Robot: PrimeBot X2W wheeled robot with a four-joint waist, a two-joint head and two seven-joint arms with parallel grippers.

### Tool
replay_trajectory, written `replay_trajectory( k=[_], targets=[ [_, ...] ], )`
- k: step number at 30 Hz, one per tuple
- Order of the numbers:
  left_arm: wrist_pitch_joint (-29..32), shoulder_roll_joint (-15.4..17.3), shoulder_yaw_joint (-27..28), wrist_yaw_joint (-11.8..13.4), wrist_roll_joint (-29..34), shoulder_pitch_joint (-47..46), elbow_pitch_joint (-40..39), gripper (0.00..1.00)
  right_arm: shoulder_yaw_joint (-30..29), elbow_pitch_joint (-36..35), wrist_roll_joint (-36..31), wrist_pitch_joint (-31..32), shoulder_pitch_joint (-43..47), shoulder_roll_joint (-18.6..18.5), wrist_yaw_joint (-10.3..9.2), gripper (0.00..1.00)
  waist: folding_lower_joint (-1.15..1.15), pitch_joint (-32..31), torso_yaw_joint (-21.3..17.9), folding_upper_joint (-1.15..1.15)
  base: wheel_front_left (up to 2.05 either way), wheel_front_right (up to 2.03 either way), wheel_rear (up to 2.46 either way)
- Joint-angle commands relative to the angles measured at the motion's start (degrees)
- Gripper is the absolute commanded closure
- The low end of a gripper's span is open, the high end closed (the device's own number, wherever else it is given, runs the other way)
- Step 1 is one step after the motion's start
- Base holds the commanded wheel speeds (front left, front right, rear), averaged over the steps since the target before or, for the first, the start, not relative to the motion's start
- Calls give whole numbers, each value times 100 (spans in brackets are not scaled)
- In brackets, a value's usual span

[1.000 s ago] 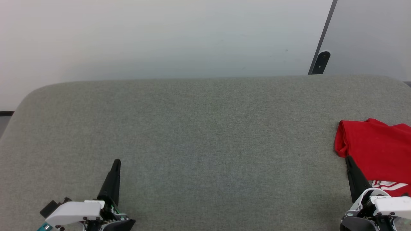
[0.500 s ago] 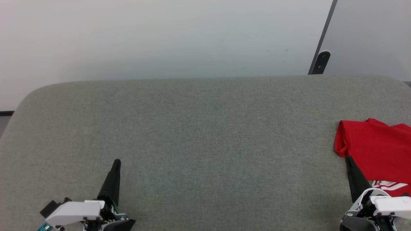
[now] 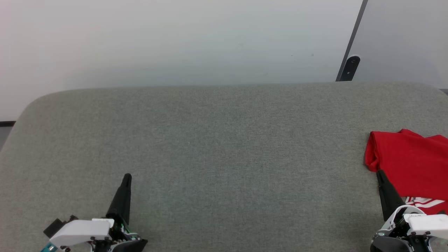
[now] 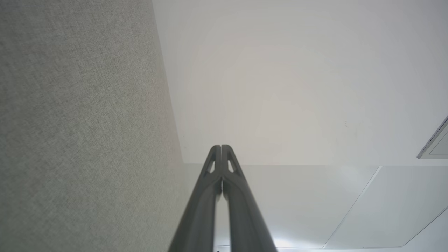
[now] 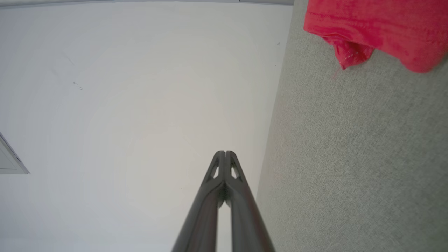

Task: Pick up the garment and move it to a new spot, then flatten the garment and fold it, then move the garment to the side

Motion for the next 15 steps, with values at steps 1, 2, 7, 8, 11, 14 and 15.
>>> replay_trajectory(
  k=[1,2,7,8,11,14,15],
  targets=[
    [16,-6,17,-36,26,-57,8,100,-1,3,30,-13,-24,13,-2,100,0,0,0,0,0,0,0],
    [16,-7,18,-36,26,-57,8,100,-1,3,30,-13,-24,13,-2,100,0,0,0,0,0,0,0],
    [18,-8,18,-36,28,-57,8,100,-1,3,30,-14,-24,13,-2,100,0,0,0,0,0,0,0],
    [18,-9,19,-36,29,-57,8,100,-1,3,29,-13,-24,13,-2,100,0,0,0,0,0,0,0],
    [8,-10,20,-36,30,-57,8,100,-1,3,30,-14,-24,13,-2,100,0,0,0,0,0,0,0],
    [10,-10,21,-36,32,-57,8,100,-1,3,29,-13,-24,13,-2,100,0,0,0,0,0,0,0],
    [10,-11,21,-36,32,-57,8,100,-1,3,29,-13,-24,13,-2,100,0,0,0,0,0,0,0]
  ],
)
